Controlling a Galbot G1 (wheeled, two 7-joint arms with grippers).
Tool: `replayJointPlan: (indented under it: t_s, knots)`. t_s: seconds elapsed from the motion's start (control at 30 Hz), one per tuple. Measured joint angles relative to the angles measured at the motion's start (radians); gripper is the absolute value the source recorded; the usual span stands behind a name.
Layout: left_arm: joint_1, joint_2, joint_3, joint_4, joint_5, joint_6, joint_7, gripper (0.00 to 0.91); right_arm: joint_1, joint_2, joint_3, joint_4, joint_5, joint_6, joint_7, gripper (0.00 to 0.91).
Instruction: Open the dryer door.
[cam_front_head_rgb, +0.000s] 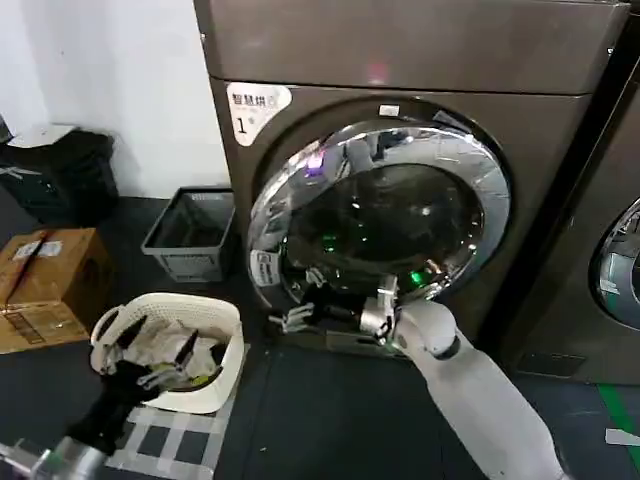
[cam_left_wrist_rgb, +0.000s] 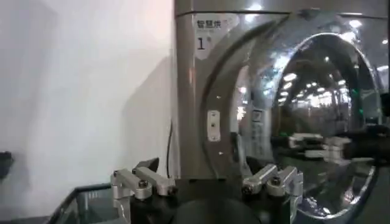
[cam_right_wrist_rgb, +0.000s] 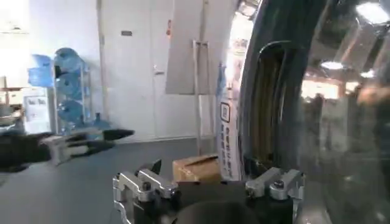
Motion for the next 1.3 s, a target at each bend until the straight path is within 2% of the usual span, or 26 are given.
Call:
replayJointPlan:
  t_s: [0.2, 0.47, 0.67, 0.8, 1.3]
  knots:
    - [-0.043, 0.047, 0.011, 0.027, -0.074, 0.009, -0.044, 0.907, -0.024, -0.031, 0.019, 0.021, -0.003, 0.0, -0.107, 0.907]
    - [-0.089, 0.113, 0.043, 0.068, -0.134, -0.003, -0.035, 0.907, -0.051, -0.062, 0.041, 0.029, -0.028, 0.02, -0.213, 0.907]
    - [-0.127, 0.166, 0.067, 0.103, -0.211, 0.004, -0.017, 0.907, -0.071, -0.077, 0.063, 0.025, -0.021, 0.036, -0.268, 0.907]
    - [-0.155, 0.196, 0.088, 0.123, -0.225, -0.005, -0.014, 0.907, -0.083, -0.089, 0.08, 0.018, 0.0, 0.039, -0.317, 0.907]
    - [-0.25, 0.294, 0.181, 0.196, -0.271, -0.021, -0.014, 0.907, -0.142, -0.143, 0.129, 0.042, -0.005, 0.087, -0.472, 0.907]
